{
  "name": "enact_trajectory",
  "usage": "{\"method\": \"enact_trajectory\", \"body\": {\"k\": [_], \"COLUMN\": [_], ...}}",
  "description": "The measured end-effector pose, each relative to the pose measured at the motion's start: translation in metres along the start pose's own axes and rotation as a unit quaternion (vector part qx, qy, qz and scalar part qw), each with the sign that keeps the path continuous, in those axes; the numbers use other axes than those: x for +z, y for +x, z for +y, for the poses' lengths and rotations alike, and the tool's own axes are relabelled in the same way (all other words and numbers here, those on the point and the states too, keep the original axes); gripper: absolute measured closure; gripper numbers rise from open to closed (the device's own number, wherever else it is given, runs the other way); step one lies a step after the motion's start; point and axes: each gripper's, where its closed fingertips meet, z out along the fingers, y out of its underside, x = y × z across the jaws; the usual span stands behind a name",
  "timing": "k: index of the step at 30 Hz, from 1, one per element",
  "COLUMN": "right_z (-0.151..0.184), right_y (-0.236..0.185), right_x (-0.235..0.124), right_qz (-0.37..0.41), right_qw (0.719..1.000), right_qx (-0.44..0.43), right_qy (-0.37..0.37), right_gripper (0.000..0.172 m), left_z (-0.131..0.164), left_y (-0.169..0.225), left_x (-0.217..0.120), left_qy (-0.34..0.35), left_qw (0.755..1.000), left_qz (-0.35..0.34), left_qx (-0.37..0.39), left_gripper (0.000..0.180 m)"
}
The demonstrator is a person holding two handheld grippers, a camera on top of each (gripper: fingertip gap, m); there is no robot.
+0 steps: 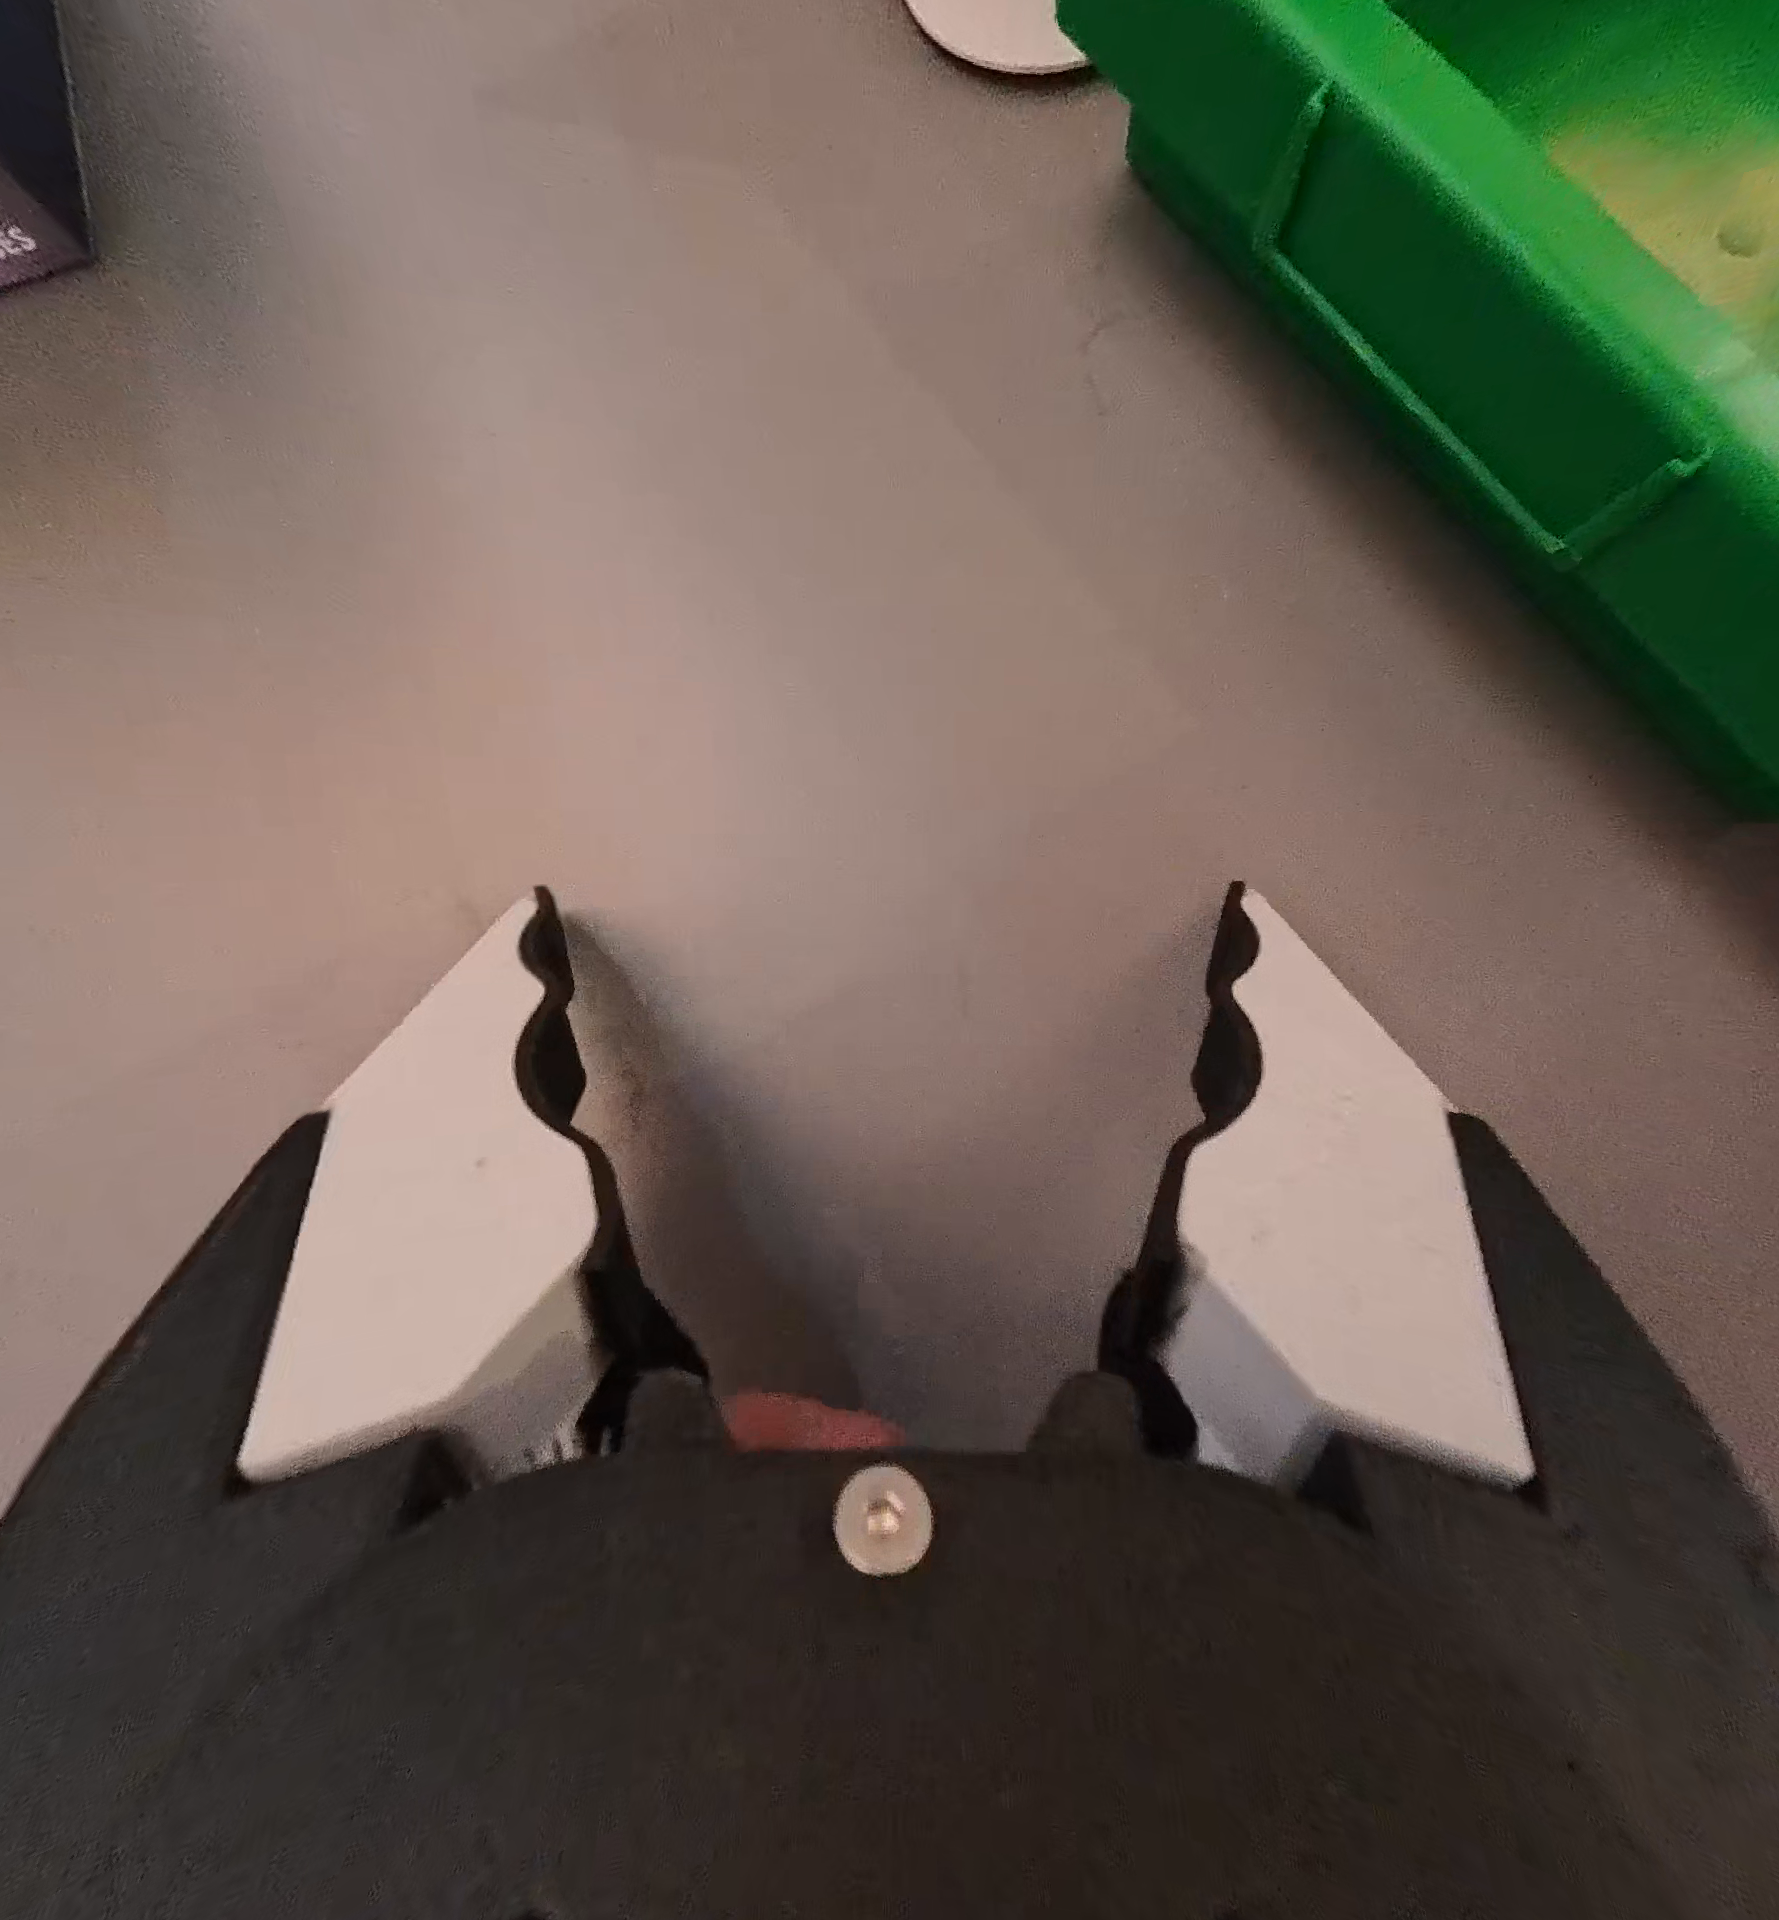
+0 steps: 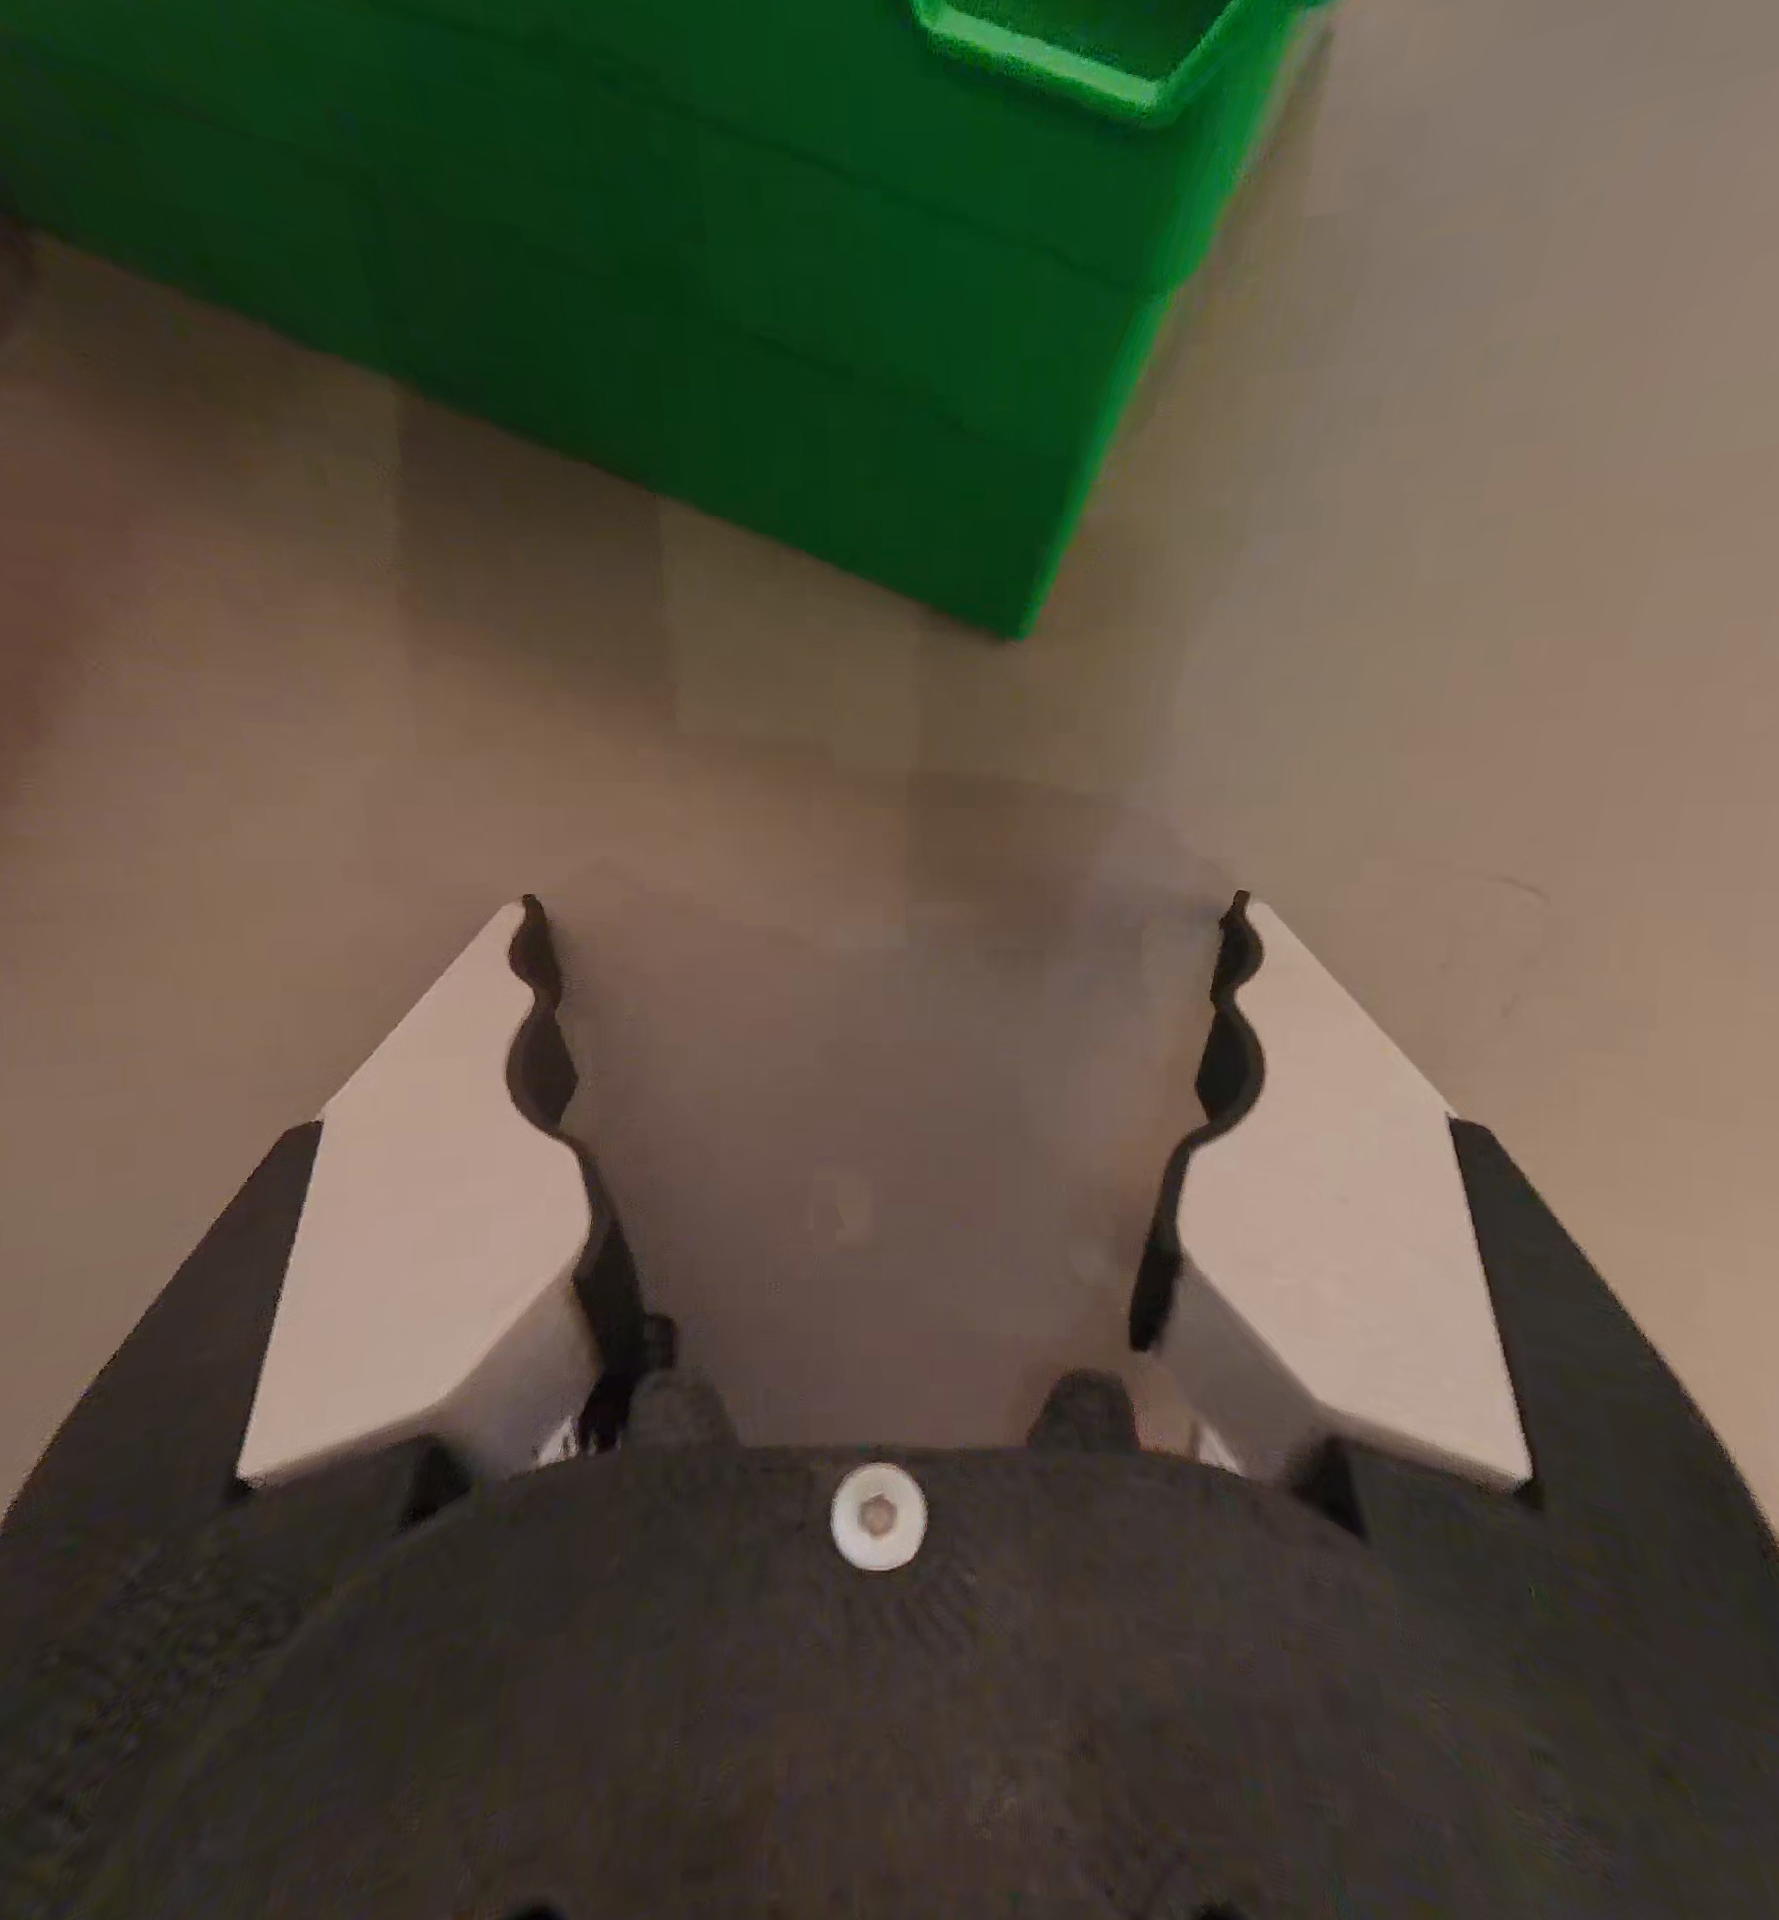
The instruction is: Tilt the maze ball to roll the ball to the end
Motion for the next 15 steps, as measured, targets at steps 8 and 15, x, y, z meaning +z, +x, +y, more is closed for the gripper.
{"method": "enact_trajectory", "body": {"k": [8, 15], "right_z": [0.0078, 0.0083], "right_y": [0.004, 0.0041], "right_x": [-0.0002, -0.0005], "right_qz": [0.021, 0.02], "right_qw": [0.999, 0.999], "right_qx": [0.023, 0.022], "right_qy": [-0.019, -0.019], "right_gripper": [0.016, 0.016], "left_z": [0.0058, 0.0055], "left_y": [-0.0058, -0.0063], "left_x": [-0.0047, -0.0035], "left_qy": [-0.004, -0.005], "left_qw": [1.0, 1.0], "left_qz": [0.011, 0.011], "left_qx": [-0.001, -0.002], "left_gripper": [0.056, 0.055]}}
